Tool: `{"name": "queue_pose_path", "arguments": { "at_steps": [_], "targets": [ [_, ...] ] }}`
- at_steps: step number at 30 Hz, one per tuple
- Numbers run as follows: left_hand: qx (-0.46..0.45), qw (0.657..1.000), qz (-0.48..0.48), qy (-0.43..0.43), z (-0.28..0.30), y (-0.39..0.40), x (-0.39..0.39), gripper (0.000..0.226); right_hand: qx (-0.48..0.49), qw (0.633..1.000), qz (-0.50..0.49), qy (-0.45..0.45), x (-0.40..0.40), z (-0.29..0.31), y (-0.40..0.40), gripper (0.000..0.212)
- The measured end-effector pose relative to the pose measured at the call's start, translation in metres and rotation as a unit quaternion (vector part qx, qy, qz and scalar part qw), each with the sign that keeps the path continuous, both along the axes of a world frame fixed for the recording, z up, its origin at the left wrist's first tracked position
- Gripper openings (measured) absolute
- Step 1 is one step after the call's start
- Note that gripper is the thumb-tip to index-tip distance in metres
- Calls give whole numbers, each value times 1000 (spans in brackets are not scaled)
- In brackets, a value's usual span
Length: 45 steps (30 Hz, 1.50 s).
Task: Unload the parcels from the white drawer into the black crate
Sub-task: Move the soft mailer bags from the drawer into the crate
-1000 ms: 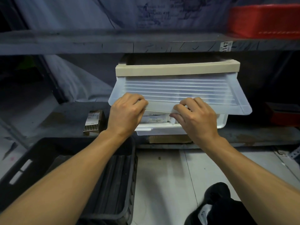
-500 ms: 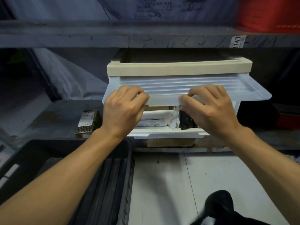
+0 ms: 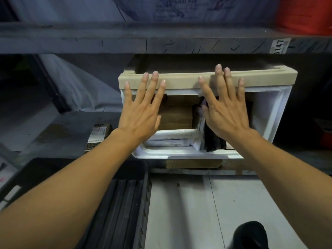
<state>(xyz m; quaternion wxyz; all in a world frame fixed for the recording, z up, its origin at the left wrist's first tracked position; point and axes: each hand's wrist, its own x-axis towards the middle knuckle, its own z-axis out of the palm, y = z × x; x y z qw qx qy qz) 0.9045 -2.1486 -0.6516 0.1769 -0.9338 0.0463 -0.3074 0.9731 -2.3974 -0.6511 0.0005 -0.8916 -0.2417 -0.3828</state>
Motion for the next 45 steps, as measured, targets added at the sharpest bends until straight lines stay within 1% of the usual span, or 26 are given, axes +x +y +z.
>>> {"name": "queue_pose_path", "arguments": {
  "at_steps": [3,9,11,12,14,15,16,17,18,20,21,22,23,25,26,29,32,34,37,40,43,44,45],
  "targets": [
    [-1,1000,11,-3,-2,-1,10,106,-12,1000,-8,4,12,2,0,85],
    [-17,1000,0,6,2,-3,11,101,-15,1000,1,3,18,0,1,85],
    [-44,999,-17,5,3,-2,3,93,1,1000,13,11,13,1,-1,84],
    [-63,997,-37,-3,1,-1,-3,86,21,999,28,2,7,0,-2,81],
    [-81,990,-112,-27,-11,5,-16,66,59,992,97,-52,-10,-10,-3,68],
    [-80,984,-156,-24,-20,9,-23,55,69,985,144,-71,-20,-17,-3,60],
    [-75,980,-186,-3,-30,12,-29,46,67,978,188,-60,-28,-28,-2,52],
    [-73,977,-199,28,-39,14,-34,37,52,975,218,-13,-36,-36,1,47],
    [-80,975,-198,58,-46,15,-38,31,31,971,227,61,-42,-43,6,45],
    [-132,973,-170,86,-56,15,-45,27,-2,957,183,227,-46,-53,17,49],
    [-170,970,-151,89,-58,15,-48,29,-4,949,144,281,-44,-55,23,51],
    [-207,965,-133,93,-59,14,-50,30,3,947,107,304,-41,-57,28,47],
    [-240,959,-117,98,-60,14,-52,32,13,948,81,308,-37,-57,34,38],
    [-284,948,-94,113,-58,14,-53,36,32,951,59,303,-33,-54,42,19],
    [-300,943,-88,115,-57,14,-52,38,40,951,59,300,-31,-52,45,15],
    [-348,929,-86,92,-51,15,-52,44,101,954,99,263,-34,-43,46,11],
    [-382,919,-89,33,-42,16,-53,47,167,948,156,220,-44,-28,38,9],
    [-434,896,-94,-2,-31,15,-55,47,190,944,167,211,-53,-15,31,8],
    [-524,845,-110,-13,-11,11,-62,40,214,933,170,234,-68,14,22,8],
    [-574,810,-122,4,3,12,-69,26,225,932,165,229,-82,46,14,7],
    [-623,761,-175,41,16,16,-79,21,278,915,196,217,-98,79,10,8],
    [-629,752,-194,47,20,19,-83,22,292,909,207,216,-103,88,10,9],
    [-627,750,-206,51,24,22,-89,22,305,902,217,215,-108,96,10,9]
  ]
}}
